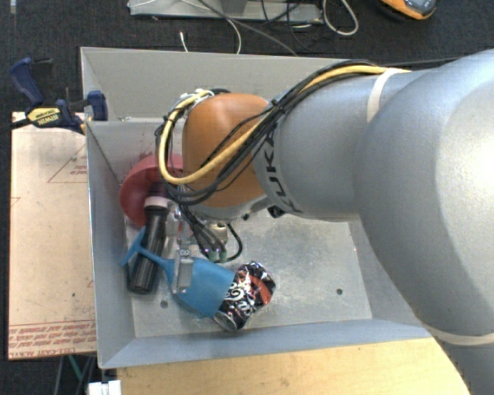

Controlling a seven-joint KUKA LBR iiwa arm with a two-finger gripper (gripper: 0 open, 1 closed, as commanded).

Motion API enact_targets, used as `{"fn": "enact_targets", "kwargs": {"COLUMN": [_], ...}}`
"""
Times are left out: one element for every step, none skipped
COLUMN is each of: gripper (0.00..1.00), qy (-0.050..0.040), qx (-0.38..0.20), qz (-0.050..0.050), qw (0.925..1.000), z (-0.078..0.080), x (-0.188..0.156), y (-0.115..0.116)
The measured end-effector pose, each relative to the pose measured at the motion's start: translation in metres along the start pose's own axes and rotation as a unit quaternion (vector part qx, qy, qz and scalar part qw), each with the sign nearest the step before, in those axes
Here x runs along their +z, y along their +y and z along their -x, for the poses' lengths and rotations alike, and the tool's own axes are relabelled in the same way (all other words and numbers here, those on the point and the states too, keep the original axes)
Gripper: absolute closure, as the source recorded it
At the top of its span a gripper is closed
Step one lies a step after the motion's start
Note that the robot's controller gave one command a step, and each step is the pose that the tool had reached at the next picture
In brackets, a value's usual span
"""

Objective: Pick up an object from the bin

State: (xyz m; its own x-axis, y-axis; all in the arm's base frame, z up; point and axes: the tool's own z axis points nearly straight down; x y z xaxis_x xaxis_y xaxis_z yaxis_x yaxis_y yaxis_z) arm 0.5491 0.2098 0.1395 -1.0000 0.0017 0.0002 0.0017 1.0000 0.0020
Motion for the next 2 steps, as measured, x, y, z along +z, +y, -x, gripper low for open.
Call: {"fn": "enact_targets", "kwargs": {"gripper": [0.0, 0.0], "qy": [0.0, -0.0021], "qx": [0.0, -0.07], "qz": [0.0, 0.001], "qw": [1.0, 0.9975], "z": [0.0, 0.016], "x": [0.0, 0.031], "y": [0.0, 0.019]}}
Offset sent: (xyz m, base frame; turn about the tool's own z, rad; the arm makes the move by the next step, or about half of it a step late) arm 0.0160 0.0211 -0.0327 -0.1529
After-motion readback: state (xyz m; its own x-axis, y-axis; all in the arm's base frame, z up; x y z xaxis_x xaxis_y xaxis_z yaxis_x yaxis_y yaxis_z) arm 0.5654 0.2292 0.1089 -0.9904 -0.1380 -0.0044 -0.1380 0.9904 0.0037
